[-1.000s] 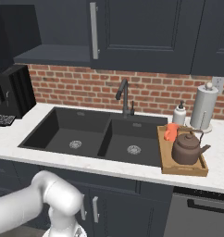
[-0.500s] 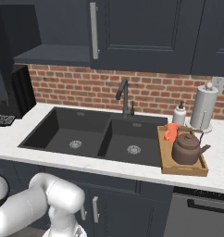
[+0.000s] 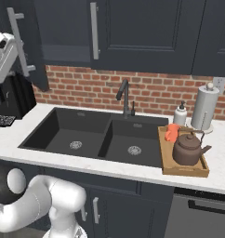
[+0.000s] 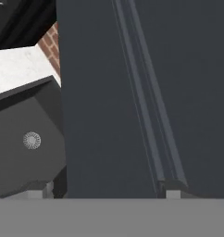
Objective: Pick the kettle from the counter and place it on the tray. Then pick the mug from the cabinet and place it on the tray. Then close the cabinet doors.
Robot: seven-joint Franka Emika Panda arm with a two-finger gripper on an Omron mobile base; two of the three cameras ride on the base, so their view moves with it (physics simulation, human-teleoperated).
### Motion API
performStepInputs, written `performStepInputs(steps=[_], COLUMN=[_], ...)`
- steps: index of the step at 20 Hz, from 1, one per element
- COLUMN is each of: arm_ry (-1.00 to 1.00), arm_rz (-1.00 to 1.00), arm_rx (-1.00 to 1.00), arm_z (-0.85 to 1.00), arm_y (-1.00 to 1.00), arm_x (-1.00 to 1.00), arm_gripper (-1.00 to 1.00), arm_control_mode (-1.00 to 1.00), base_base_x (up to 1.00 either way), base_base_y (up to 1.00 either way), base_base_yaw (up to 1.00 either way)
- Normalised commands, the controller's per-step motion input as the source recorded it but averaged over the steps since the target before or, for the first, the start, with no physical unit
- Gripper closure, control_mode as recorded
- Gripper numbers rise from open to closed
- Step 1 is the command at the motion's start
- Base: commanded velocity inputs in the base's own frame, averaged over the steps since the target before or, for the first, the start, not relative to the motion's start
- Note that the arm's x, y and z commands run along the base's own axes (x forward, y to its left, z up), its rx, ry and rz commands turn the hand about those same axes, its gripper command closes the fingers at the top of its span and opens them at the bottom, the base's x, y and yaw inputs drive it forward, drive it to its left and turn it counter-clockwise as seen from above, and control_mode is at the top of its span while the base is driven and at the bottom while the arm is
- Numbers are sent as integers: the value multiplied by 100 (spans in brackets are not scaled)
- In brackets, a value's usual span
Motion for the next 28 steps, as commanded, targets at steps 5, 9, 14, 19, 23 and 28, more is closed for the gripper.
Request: performStepInputs(steps=[5, 9, 14, 19, 23, 28], arm_ry=[0, 0, -2, -1, 0, 0], arm_rz=[9, 10, 11, 9, 5, 1], arm_rx=[14, 13, 11, 11, 10, 8], arm_z=[0, -2, -16, -14, -16, -23], arm_y=[-74, -68, -66, -60, -44, -33], arm_x=[63, 65, 62, 69, 76, 81], arm_gripper=[-100, -100, -100, -100, -100, -100], arm_control_mode=[-100, -100, -100, -100, -100, -100], base_base_x=[0, 0, 0, 0, 0, 0], base_base_y=[0, 0, 0, 0, 0, 0], base_base_yaw=[0, 0, 0, 0, 0, 0])
